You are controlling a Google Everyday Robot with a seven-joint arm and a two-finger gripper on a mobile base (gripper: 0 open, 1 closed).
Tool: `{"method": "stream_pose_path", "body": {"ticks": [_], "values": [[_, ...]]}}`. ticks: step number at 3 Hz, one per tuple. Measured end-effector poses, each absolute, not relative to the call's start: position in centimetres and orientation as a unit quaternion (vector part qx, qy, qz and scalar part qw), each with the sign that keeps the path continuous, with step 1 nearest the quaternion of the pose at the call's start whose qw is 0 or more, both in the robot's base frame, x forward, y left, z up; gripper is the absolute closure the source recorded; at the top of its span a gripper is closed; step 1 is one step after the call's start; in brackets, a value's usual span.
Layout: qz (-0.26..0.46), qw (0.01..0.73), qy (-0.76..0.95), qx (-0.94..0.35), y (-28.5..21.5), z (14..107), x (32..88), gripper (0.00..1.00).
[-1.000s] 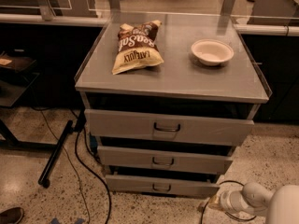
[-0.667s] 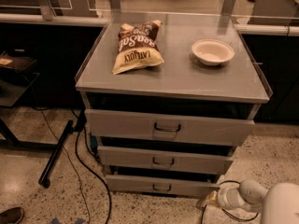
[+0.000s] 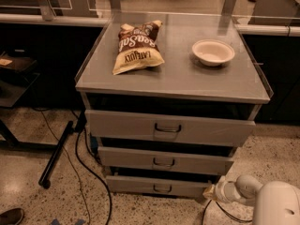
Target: Close bottom drawer
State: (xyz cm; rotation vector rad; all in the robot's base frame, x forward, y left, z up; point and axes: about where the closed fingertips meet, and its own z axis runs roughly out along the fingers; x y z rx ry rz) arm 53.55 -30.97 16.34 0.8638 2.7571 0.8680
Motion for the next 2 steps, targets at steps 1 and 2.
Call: {"method": "stream_pose_path", "body": {"ticks": [1, 2], "values": [[0.287, 0.07, 0.909, 0.295, -31.19, 16.13, 54.55, 1.0], [0.287, 0.079, 0.905, 0.303, -31.58, 16.06, 55.51, 1.0]]}}
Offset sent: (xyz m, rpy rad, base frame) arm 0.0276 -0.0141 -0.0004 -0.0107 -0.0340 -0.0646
